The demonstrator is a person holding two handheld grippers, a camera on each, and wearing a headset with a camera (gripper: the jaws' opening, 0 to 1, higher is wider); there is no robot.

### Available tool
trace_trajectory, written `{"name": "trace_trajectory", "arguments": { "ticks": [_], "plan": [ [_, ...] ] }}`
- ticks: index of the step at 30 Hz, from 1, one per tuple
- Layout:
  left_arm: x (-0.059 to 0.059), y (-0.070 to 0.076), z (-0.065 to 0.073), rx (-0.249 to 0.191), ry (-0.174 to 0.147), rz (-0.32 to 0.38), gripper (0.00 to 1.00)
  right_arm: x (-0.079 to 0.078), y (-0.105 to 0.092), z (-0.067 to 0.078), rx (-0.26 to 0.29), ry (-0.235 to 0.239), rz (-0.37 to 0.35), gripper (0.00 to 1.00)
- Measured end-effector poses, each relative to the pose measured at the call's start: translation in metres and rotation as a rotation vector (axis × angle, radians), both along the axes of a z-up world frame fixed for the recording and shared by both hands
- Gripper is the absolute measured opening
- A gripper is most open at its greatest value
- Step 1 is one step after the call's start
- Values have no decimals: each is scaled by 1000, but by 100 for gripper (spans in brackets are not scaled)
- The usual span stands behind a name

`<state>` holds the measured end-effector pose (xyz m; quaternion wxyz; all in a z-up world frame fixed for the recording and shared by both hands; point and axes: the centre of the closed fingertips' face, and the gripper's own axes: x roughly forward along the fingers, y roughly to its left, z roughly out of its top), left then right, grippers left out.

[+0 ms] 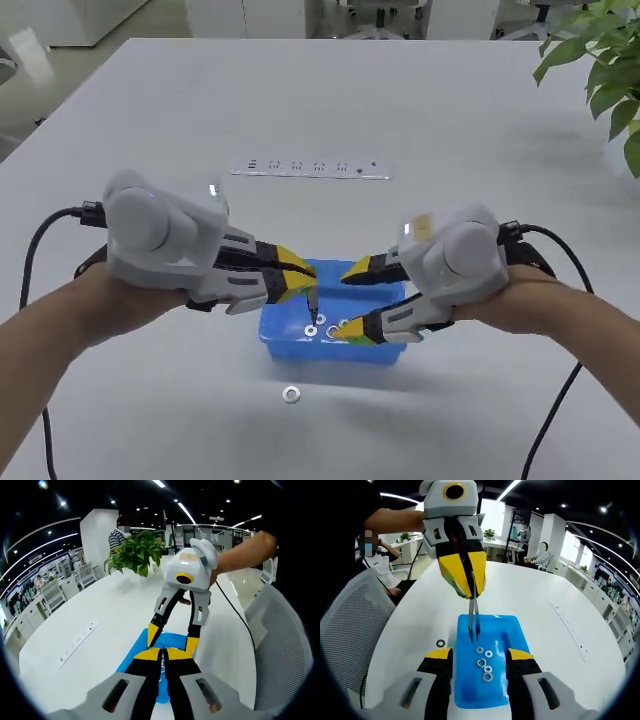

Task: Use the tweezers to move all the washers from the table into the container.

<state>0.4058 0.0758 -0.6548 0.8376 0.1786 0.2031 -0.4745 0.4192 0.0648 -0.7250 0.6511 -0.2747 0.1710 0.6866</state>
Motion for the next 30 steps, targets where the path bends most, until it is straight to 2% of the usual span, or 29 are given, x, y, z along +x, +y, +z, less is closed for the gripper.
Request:
{"name": "trace_trajectory", "arguments": {
  "ticks": [11, 22, 30],
  "plan": [
    [-14, 3, 12, -3, -22, 9, 6, -5, -21, 7, -3, 4, -89, 59],
    [-28, 10, 17, -10, -20, 18, 6, -12, -43, 7, -3, 23, -162, 71],
    [-40, 11, 14, -9, -11, 7, 6, -16, -53, 5, 8, 36, -201, 82]
  ]
}}
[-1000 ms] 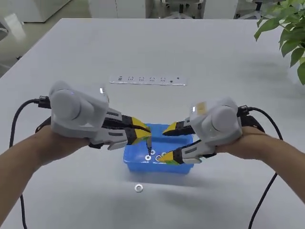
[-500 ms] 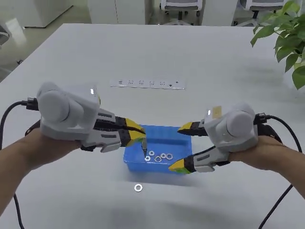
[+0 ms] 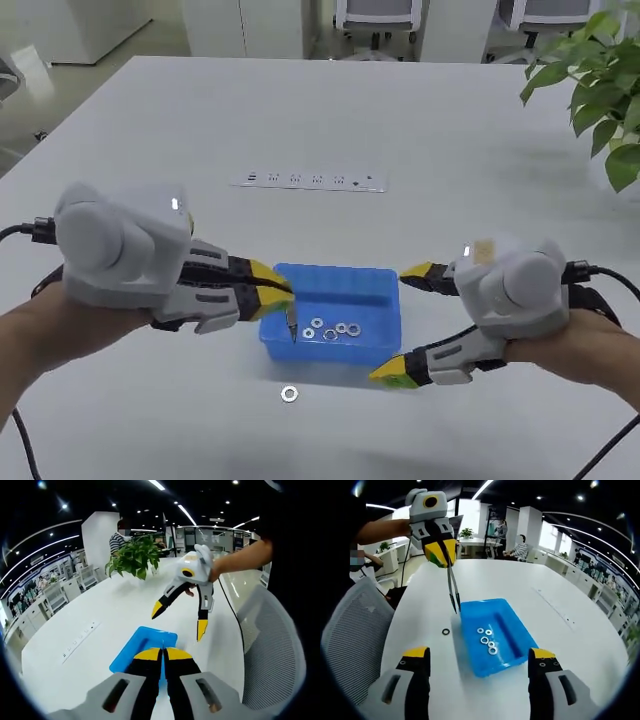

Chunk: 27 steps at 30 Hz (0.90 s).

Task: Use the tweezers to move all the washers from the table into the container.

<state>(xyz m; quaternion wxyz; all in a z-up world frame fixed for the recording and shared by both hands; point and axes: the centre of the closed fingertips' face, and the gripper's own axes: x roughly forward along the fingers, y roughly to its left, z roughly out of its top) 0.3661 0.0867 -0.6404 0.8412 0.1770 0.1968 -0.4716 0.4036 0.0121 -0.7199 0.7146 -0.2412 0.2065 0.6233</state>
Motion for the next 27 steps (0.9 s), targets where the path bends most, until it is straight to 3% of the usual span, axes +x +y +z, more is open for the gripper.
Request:
{"name": "trace_trajectory", "arguments": {
  "ticks": [13, 27],
  "plan": [
    [-15, -3, -12, 6, 10, -32, 6, -7, -10, -3, 43, 18, -50, 100],
    [-23, -5, -32, 12, 37, -45, 6, -19, -16, -12, 33, 37, -65, 100]
  ]
}}
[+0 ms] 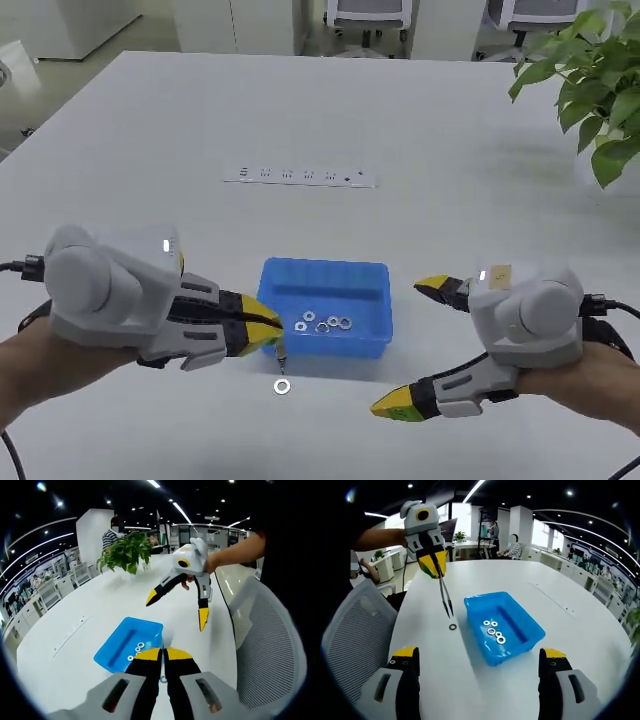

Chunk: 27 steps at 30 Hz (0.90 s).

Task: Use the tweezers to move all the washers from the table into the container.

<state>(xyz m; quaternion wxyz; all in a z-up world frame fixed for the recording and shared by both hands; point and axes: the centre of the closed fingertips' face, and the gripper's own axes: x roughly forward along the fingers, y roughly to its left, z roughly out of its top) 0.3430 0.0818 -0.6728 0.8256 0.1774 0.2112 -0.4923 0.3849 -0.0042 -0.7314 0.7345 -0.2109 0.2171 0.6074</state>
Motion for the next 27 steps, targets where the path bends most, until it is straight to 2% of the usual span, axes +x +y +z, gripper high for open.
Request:
{"name": "trace_trajectory", "arguments": {
  "ticks": [9, 19, 27],
  "plan": [
    [-3, 0, -13, -2, 23, 1, 6, -7, -1, -4, -9, 10, 2, 100],
    [-5, -1, -24, 17, 36, -5, 6, -10, -2, -6, -12, 18, -1, 100],
    [-4, -3, -27, 16, 43, -4, 6, -13, -1, -8, -16, 23, 2, 100]
  ]
}}
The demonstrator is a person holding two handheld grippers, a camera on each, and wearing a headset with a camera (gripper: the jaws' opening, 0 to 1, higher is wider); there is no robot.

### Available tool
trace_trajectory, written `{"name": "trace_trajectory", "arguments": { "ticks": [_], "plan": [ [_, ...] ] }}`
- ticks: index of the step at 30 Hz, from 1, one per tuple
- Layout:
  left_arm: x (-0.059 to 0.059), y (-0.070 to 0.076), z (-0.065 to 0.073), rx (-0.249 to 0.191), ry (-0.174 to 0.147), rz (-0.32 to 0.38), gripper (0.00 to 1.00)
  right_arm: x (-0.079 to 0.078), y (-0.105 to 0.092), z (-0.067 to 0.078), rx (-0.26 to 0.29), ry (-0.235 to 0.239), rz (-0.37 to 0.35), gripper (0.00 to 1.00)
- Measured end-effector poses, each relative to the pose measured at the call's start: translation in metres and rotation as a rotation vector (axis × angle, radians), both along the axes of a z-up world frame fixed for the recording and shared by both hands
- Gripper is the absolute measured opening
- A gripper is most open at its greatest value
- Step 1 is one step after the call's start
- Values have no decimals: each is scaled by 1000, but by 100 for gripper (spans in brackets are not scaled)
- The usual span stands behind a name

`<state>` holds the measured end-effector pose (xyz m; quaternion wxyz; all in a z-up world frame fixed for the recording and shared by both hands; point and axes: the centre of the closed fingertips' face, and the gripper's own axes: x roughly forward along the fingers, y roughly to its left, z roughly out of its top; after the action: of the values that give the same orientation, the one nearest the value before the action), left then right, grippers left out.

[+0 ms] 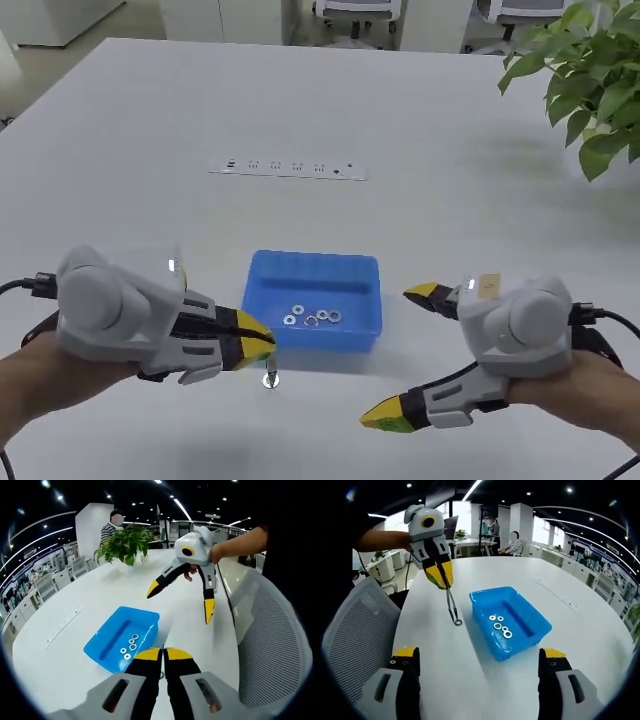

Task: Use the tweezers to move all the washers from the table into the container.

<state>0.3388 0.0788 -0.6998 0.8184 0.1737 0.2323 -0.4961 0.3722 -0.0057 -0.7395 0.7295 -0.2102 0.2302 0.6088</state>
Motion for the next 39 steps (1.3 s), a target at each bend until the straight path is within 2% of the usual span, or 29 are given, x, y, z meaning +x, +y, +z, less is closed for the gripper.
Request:
{"name": "trace_trajectory", "arguments": {
  "ticks": [10, 14, 24, 29, 39],
  "plan": [
    [1, -2, -3, -11, 7, 3, 6, -1, 0, -2, -1, 7, 0, 99],
    [1, -3, -3, 2, 4, -9, 6, -5, 3, -2, 1, 6, 22, 98],
    [1, -1, -5, 55, 6, -39, 6, -14, 28, 0, 32, -6, 144, 83],
    [0, 2, -5, 65, 15, -43, 6, -18, 44, 1, 37, -14, 208, 74],
    [-2, 7, -7, 68, 26, -45, 6, -24, 72, -2, 29, -20, 315, 62]
  ]
}}
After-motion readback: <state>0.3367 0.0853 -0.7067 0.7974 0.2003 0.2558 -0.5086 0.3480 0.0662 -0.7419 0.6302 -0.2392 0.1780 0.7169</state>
